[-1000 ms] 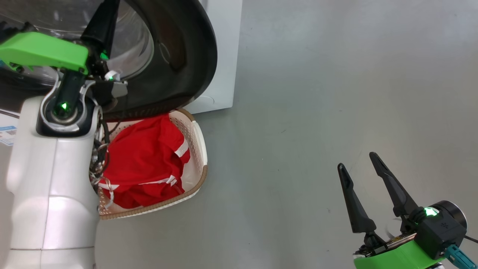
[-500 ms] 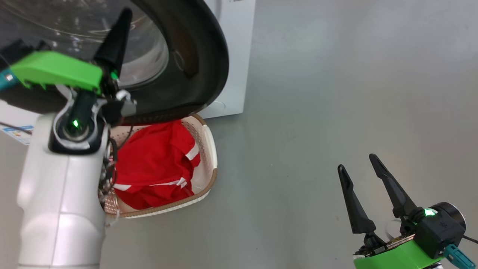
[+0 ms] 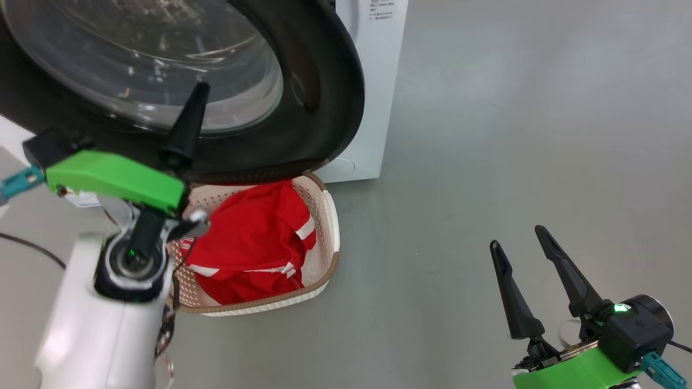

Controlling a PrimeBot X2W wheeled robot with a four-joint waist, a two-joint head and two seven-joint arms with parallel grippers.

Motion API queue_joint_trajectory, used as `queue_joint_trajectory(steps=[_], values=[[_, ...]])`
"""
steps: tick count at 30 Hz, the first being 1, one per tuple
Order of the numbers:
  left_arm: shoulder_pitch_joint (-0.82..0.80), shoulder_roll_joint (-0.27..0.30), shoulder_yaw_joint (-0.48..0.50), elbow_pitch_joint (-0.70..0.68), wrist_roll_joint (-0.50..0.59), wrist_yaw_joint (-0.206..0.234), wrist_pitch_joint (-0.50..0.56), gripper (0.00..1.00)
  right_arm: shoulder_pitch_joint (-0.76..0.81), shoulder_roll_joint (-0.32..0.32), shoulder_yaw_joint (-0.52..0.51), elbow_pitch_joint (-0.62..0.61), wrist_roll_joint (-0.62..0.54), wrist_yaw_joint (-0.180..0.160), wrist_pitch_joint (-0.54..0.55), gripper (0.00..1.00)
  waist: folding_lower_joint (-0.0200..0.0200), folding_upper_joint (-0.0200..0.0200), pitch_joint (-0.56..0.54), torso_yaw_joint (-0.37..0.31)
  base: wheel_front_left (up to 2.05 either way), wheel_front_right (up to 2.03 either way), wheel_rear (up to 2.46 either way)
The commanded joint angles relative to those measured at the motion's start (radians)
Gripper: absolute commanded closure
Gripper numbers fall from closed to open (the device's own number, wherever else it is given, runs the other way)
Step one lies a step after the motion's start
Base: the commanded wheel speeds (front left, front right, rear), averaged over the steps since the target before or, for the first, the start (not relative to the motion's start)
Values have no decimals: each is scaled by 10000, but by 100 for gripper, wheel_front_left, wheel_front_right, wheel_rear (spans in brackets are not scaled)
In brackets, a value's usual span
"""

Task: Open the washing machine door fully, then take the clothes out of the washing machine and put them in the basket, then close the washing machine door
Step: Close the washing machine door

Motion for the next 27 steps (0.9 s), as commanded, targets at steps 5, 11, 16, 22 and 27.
queue_joint_trajectory(steps=[5,11,16,22,27], values=[[841,520,36,-1313,538,-63,-331,0,-185,-129,158,-201,104,62,-50,0,0,0,-294,163,0,0,0],[1760,897,-185,-2543,1519,-18,-992,0,-66,-129,79,-259,122,62,-27,0,0,0,-495,230,0,0,0],[2667,925,-310,-3342,1872,170,-1293,0,104,-129,-16,-286,158,62,-38,0,0,0,-697,304,0,0,0],[3797,1061,-334,-4121,2269,280,-1694,0,317,-129,-106,-292,176,62,-59,0,0,0,-1019,371,0,0,0],[4408,1361,-412,-4523,3083,452,-2190,0,466,-129,-175,-356,157,62,-47,0,0,0,-1188,422,0,0,0]])
